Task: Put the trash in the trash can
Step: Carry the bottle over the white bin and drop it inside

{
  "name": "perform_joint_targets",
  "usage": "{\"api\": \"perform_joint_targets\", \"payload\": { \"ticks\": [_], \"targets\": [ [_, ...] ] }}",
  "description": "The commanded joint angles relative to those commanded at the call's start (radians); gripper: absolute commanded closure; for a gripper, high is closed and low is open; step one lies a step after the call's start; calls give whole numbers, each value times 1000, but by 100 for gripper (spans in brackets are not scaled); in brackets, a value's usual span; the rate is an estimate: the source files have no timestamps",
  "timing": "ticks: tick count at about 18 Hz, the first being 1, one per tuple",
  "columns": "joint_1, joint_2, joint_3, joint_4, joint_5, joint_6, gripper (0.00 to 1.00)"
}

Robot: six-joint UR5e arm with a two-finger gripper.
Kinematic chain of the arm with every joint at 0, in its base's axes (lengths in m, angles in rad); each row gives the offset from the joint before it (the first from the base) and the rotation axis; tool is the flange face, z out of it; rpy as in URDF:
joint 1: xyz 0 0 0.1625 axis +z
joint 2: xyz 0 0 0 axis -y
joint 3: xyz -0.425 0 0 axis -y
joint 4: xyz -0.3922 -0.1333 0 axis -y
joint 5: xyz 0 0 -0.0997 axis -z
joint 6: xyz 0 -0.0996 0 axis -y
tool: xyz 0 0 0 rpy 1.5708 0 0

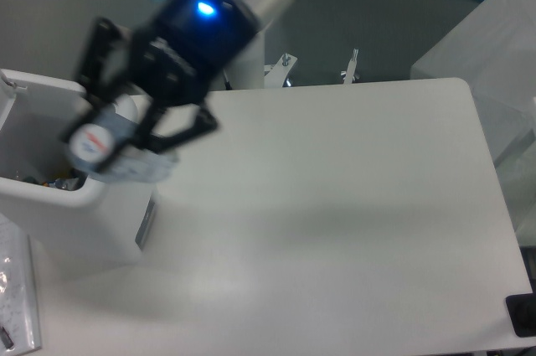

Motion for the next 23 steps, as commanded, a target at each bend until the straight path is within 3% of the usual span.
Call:
{"api": "perform_joint_targets", "payload": {
  "ticks": [3,8,19,22,23],
  "targets": [
    [-54,20,-41,15,0,2,76],
    [-104,48,-143,98,2,23,76],
    [-152,55,-313,100,6,302,73],
    [-153,71,-356,100,9,348,63],
    [-153,80,-368,100,9,362,50]
  ]
}}
